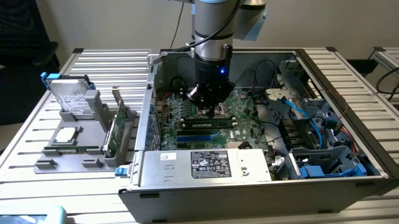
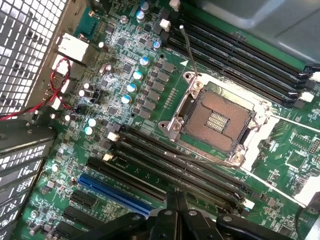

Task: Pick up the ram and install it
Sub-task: 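Press down the ram until it locks into place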

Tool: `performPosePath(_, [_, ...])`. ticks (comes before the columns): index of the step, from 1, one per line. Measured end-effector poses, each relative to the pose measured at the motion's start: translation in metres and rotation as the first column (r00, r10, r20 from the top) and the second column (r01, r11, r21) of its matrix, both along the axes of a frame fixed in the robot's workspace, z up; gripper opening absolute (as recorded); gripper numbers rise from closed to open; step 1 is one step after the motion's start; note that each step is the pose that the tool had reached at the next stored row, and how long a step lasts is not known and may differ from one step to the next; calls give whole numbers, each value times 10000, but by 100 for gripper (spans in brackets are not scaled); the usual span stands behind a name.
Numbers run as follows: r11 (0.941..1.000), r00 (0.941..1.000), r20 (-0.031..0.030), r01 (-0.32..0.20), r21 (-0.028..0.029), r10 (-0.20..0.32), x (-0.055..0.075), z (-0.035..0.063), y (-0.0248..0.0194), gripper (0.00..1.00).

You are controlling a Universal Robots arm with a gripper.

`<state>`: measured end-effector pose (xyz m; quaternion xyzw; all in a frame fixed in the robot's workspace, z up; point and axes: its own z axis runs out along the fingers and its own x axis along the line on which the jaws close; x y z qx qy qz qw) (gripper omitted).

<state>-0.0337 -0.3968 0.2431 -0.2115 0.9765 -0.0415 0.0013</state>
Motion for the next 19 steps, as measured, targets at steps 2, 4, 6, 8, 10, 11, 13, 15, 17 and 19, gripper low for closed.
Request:
performPosePath(2, [9997,9997,15,227,-1,-227,0,0,0,11])
performPosePath(4, [9989,9989,25,475,0,-475,-1,0,0,11])
performPosePath(6, [9975,9975,34,709,0,-709,-1,1,0,11])
performPosePath(8, [9957,9957,47,928,1,-928,0,1,0,11])
performPosePath(10, [9934,9934,61,1149,3,-1149,0,0,0,11])
performPosePath(11, [9921,9921,68,1256,5,-1256,0,0,0,11])
performPosePath(13, [9891,9891,80,1469,6,-1469,0,0,0,11])
performPosePath(15, [9858,9857,89,1680,7,-1680,0,0,0,11])
performPosePath(17, [9819,9818,97,1895,8,-1895,0,0,0,11])
performPosePath(19, [9779,9778,106,2091,10,-2091,0,0,0,11])
